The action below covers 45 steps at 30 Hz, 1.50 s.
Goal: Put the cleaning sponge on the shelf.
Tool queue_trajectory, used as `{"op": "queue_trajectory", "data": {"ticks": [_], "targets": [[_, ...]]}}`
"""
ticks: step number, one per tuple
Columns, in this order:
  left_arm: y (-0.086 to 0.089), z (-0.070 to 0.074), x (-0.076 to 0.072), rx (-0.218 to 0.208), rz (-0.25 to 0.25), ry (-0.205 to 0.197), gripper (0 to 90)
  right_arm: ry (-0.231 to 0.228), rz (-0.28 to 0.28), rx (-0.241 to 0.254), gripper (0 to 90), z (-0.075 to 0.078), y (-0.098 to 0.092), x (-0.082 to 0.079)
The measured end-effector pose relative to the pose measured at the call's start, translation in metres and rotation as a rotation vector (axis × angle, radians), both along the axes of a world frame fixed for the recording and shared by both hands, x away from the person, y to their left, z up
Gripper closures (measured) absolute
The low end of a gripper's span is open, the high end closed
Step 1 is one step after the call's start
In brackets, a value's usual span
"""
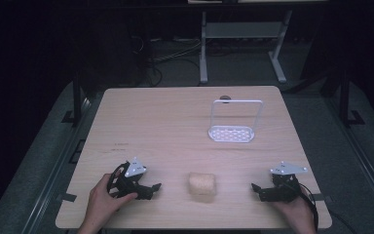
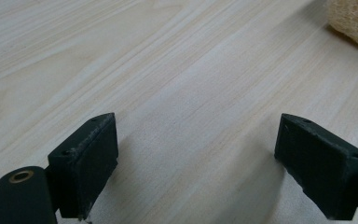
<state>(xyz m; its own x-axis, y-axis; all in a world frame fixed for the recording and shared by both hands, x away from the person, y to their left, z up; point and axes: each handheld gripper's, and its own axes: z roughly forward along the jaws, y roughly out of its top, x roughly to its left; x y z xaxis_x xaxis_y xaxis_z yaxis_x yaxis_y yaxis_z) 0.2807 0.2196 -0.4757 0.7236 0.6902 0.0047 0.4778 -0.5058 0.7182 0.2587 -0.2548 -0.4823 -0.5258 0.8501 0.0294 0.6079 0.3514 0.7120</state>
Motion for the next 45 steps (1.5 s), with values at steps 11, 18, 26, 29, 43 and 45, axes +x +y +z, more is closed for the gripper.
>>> {"op": "queue_trajectory", "data": {"ticks": [11,18,26,29,43,45], "targets": [[0.000,0.000,0.000,0.003,-0.002,0.001,12.7,0.009,0.049,-0.003,7.2,0.001,0.001,0.002],[0.000,0.000,0.000,0.003,-0.003,0.001,12.8,-0.008,0.115,0.019,7.5,0.014,0.008,0.004],[0.000,0.000,0.000,0.002,-0.003,0.001,12.8,-0.019,0.156,0.049,7.6,0.030,0.014,0.010],[0.000,0.000,0.000,0.002,-0.004,0.000,12.8,-0.020,0.170,0.073,7.6,0.033,0.015,0.012],[0.000,0.000,0.000,0.002,-0.002,-0.001,12.8,-0.036,0.246,0.078,7.6,0.045,0.029,0.028],[0.000,0.000,0.000,0.002,-0.002,-0.001,12.8,-0.034,0.258,0.075,7.7,0.047,0.034,0.032]]}}
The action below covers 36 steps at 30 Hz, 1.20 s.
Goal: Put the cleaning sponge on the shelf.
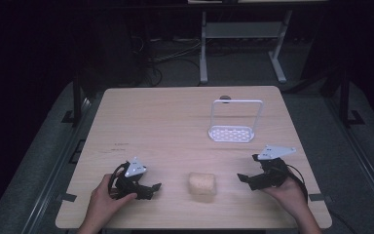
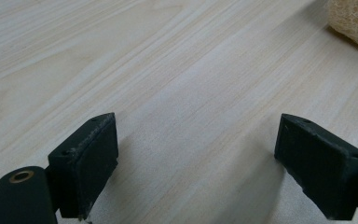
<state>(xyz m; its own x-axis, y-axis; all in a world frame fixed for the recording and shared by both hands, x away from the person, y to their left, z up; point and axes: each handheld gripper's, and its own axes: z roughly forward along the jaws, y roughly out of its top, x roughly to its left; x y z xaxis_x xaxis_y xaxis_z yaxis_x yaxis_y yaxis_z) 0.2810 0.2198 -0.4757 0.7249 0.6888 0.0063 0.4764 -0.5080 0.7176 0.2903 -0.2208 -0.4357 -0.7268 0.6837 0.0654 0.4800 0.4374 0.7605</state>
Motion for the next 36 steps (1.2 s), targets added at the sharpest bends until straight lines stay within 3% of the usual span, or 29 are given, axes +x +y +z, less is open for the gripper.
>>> {"op": "queue_trajectory", "data": {"ticks": [12,36], "targets": [[0.000,0.000,0.000,0.000,0.000,0.000,12.8,-0.013,0.036,0.006,7.6,0.005,0.014,0.008],[0.000,0.000,0.000,-0.006,0.004,0.002,12.8,-0.013,0.213,0.021,7.7,0.016,0.064,0.016]]}}
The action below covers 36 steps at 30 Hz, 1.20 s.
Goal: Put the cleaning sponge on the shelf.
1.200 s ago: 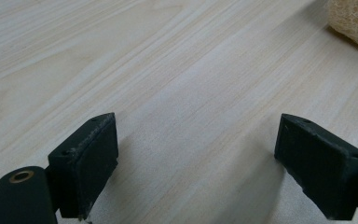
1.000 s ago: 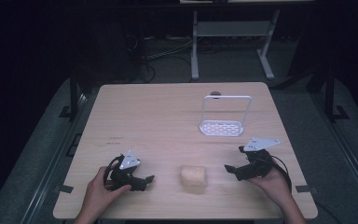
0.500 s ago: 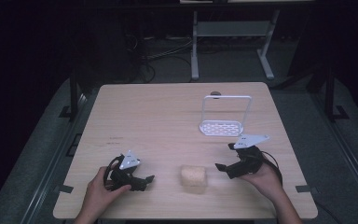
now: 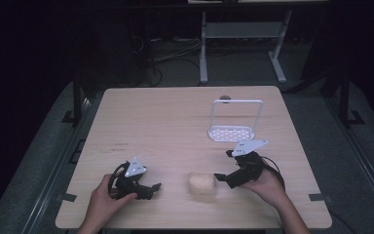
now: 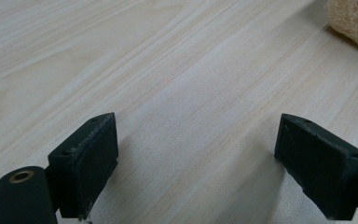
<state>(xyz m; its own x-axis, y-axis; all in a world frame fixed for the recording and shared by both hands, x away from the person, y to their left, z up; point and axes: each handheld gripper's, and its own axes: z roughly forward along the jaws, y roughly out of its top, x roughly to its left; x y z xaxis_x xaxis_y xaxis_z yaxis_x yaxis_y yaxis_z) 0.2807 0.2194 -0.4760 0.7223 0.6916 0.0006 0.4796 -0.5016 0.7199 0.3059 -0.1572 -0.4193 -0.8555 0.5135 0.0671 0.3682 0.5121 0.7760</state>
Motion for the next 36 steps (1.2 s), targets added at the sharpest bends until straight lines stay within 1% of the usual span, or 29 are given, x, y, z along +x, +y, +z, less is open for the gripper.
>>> {"op": "queue_trajectory", "data": {"ticks": [2,7,13,14,17,21,24,36], "targets": [[0.000,0.000,0.000,0.000,0.001,0.000,12.8,0.001,0.006,0.000,7.7,0.000,0.002,0.000],[0.000,0.000,0.000,0.000,0.000,0.000,12.8,0.009,0.041,-0.001,7.7,0.000,0.012,0.002],[0.000,0.000,0.000,-0.001,0.000,-0.001,12.7,0.010,0.067,-0.002,7.7,0.001,0.018,0.003],[0.000,0.000,0.000,0.000,0.000,0.000,12.8,0.016,0.075,0.010,7.7,0.001,0.020,0.003],[0.000,0.000,0.000,0.000,0.000,0.000,12.8,0.014,0.084,0.010,7.7,0.001,0.023,0.003],[0.000,0.000,0.000,0.000,0.000,0.000,12.8,0.020,0.105,0.017,7.7,-0.001,0.028,0.001],[0.000,0.000,0.000,0.002,-0.001,-0.002,12.8,0.026,0.121,0.014,7.7,-0.002,0.031,-0.001],[0.000,0.000,0.000,0.004,-0.003,-0.001,12.8,0.028,0.169,0.021,7.7,-0.004,0.039,-0.008]]}}
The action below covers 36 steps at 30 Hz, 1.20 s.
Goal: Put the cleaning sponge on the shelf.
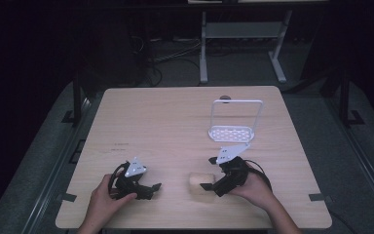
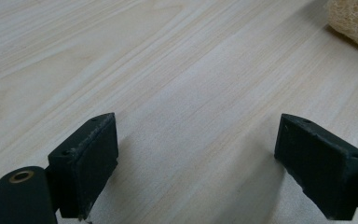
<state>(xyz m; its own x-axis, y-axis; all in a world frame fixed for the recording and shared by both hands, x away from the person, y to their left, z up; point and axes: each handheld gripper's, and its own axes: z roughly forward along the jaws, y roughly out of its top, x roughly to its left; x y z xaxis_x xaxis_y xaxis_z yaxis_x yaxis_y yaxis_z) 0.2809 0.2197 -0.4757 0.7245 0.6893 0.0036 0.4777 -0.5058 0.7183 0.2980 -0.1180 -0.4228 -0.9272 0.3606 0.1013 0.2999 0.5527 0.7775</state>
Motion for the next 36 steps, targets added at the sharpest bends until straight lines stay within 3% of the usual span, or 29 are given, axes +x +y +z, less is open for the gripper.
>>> {"op": "queue_trajectory", "data": {"ticks": [6,14,26,36], "targets": [[0.000,0.000,0.000,0.000,0.000,0.000,12.8,0.008,0.024,-0.003,7.7,-0.004,0.005,-0.003],[0.000,0.000,0.000,0.001,-0.002,0.000,12.8,0.012,0.061,-0.043,7.7,-0.012,0.016,-0.004],[0.000,0.000,0.000,0.003,-0.003,0.000,12.8,0.023,0.067,-0.071,7.7,-0.020,0.023,-0.003],[0.000,0.000,0.000,0.001,0.000,0.000,12.8,0.028,0.089,-0.124,7.9,-0.029,0.029,-0.004]]}}
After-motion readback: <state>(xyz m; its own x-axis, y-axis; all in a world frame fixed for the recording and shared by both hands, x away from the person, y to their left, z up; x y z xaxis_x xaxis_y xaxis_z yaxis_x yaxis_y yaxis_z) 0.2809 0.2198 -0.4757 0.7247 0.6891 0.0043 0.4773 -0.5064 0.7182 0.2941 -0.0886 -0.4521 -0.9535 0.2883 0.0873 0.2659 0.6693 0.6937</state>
